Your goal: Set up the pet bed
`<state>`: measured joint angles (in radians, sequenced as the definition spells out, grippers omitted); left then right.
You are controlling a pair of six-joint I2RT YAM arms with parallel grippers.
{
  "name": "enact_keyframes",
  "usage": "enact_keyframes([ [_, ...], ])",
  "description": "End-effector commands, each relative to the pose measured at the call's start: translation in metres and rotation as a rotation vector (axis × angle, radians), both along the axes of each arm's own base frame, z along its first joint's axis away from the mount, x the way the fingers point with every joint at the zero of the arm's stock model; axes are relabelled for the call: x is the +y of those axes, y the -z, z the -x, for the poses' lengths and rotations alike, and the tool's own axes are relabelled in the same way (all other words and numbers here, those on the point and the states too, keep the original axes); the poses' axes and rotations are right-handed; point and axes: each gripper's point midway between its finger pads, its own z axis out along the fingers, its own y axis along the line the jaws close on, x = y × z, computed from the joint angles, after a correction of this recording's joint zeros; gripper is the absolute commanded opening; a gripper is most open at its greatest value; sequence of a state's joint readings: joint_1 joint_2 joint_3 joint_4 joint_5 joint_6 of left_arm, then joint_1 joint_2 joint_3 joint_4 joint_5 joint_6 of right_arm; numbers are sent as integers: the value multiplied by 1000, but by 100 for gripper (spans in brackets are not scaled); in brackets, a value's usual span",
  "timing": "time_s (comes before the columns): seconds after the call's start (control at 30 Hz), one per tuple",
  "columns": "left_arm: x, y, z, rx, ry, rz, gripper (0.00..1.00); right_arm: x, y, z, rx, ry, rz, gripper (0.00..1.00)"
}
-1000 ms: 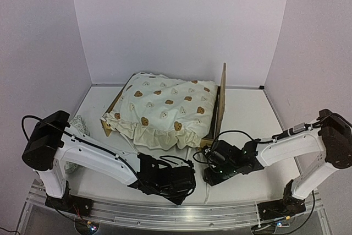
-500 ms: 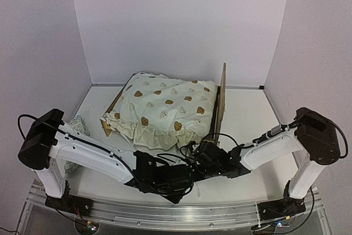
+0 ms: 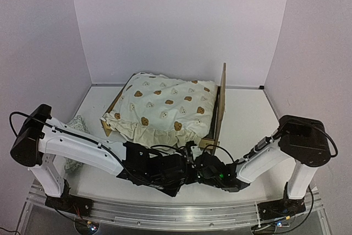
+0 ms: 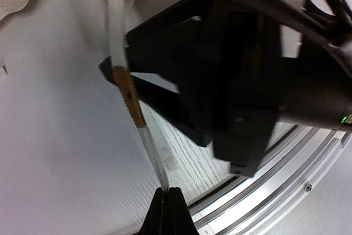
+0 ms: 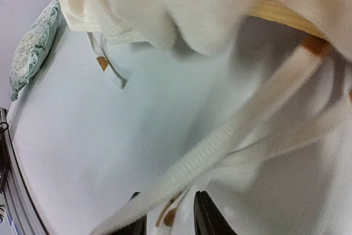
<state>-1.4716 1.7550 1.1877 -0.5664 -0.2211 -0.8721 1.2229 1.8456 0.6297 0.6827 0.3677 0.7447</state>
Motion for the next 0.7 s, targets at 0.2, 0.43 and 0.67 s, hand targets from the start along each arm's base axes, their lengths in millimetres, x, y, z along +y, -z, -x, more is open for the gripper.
enact_keyframes([
  [0.2,-25,-10,-5,18,-29,104,0,-68,-30,14,-25,46,52,40],
  [0.43,-57,4,-3,48,1,137,0,-92,-44,14,-67,75,87,40],
  [0.67,-65,22,-4,78,6,114,4,-108,-55,7,-124,121,131,40],
])
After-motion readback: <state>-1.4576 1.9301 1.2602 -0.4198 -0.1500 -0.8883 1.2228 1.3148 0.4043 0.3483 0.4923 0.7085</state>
